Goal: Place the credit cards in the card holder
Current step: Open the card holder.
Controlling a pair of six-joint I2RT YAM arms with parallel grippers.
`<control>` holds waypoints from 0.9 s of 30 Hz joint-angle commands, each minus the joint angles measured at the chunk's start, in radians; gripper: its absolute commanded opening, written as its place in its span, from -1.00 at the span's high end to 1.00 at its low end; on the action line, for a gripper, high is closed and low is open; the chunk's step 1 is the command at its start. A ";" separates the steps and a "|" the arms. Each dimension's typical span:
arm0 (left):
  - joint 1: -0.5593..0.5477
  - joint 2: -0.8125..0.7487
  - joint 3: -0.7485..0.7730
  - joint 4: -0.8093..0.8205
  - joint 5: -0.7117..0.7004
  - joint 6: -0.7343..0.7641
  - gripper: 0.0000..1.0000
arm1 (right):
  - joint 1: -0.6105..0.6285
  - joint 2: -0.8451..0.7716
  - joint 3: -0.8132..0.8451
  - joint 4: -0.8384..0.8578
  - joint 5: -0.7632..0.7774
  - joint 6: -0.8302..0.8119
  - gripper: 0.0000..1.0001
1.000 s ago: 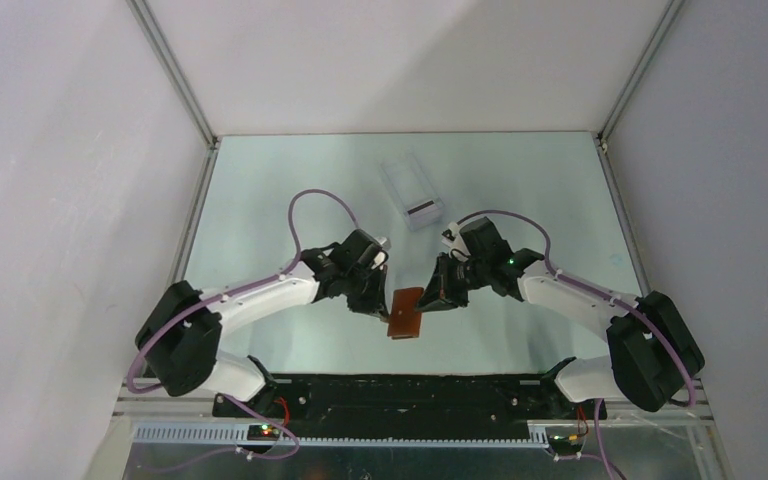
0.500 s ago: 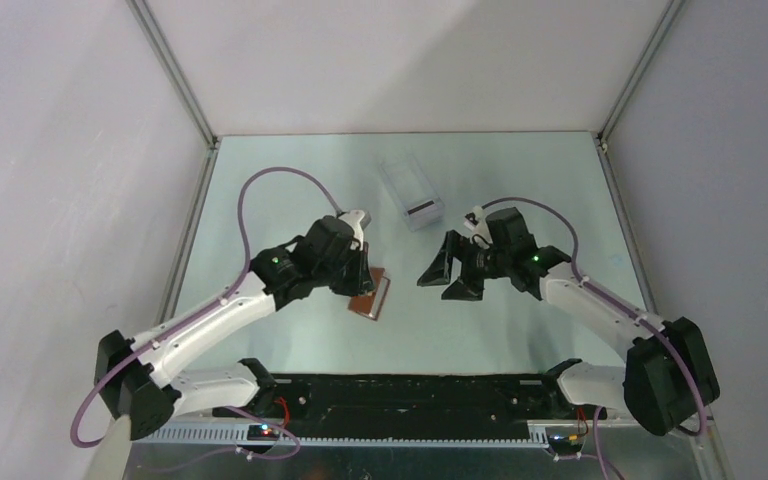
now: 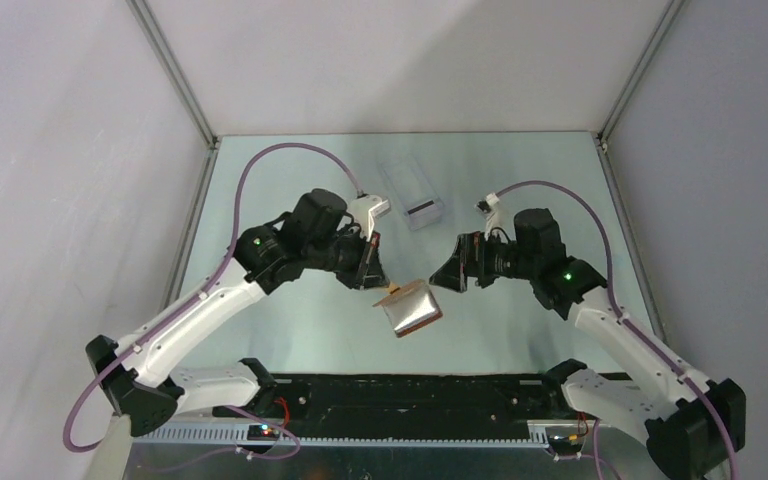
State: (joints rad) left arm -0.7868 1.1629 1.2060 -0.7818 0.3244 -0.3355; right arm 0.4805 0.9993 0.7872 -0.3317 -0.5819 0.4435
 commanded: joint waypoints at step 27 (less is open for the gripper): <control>0.001 -0.017 0.149 -0.041 0.403 0.027 1.00 | 0.338 -0.012 0.035 0.250 -0.208 -0.399 -0.99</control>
State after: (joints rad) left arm -0.7868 1.1629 1.3056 -0.8375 0.6895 -0.2981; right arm 0.7734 0.9714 0.7895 -0.1207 -0.8501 0.0570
